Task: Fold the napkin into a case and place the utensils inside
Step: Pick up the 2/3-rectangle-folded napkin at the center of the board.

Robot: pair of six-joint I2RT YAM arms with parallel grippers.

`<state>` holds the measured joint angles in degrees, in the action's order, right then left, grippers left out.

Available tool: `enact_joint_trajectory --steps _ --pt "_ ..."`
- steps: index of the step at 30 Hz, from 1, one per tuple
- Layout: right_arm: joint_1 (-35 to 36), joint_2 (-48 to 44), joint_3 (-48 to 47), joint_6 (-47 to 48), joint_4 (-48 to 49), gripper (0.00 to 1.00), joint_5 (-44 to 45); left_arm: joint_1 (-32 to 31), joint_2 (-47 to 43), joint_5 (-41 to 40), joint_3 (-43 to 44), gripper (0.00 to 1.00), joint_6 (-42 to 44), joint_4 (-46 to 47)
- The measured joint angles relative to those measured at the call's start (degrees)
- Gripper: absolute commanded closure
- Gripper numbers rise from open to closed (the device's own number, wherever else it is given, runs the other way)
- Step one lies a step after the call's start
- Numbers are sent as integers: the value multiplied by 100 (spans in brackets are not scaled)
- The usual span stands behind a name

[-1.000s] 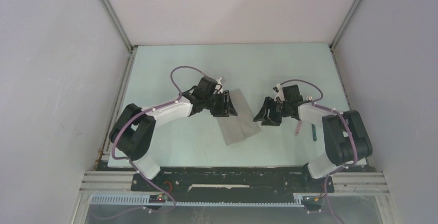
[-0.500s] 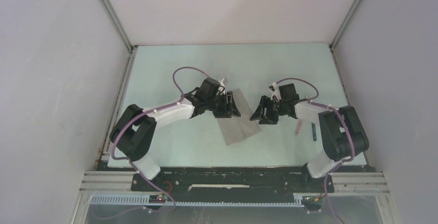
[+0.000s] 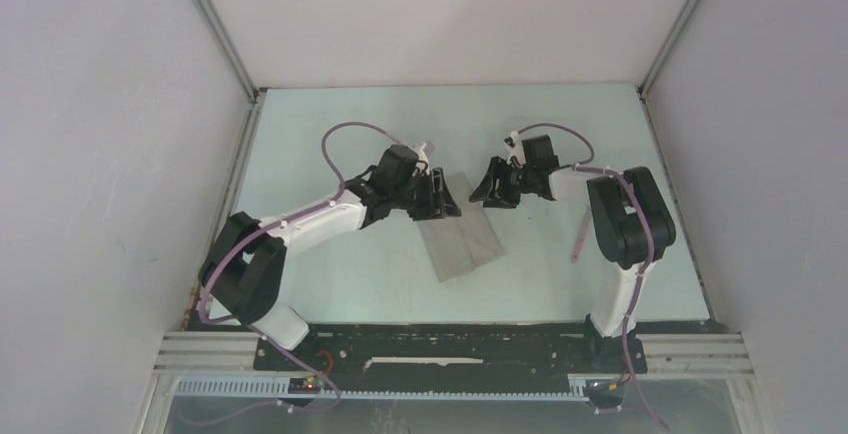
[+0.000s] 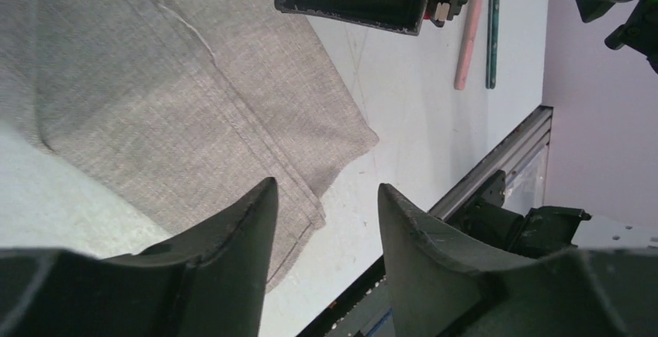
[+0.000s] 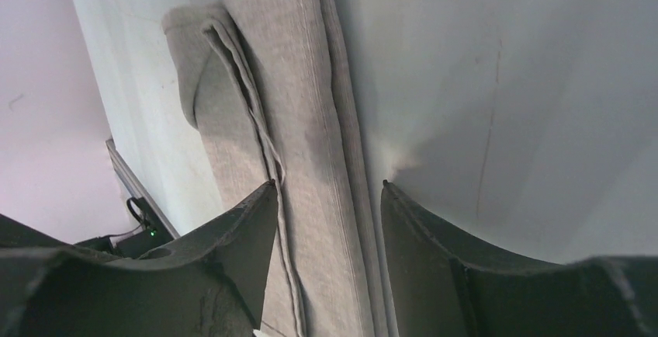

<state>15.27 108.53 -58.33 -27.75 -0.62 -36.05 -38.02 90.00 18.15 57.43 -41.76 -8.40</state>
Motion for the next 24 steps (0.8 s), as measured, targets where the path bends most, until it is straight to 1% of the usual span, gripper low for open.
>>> enact_joint_trajectory --steps 2,5,7,10,15,18,24 --pt "22 153 -138 -42 96 42 -2 72 2 2 2 56 11 -33" --pt "24 361 -352 -125 192 44 -26 236 129 20 107 63 11 -125" --pt "24 487 -487 -162 238 46 -44 363 332 24 245 65 -26 -149" --pt "28 647 -627 -229 313 49 -105 527 754 26 553 65 -44 -192" --pt "74 682 -647 -238 345 54 -179 634 1360 74 1071 59 -179 -232" --pt "131 682 -647 -240 367 62 -203 671 1604 166 1362 57 -330 -249" --pt "195 662 -647 -245 424 83 -170 739 1853 219 1727 57 -474 -271"
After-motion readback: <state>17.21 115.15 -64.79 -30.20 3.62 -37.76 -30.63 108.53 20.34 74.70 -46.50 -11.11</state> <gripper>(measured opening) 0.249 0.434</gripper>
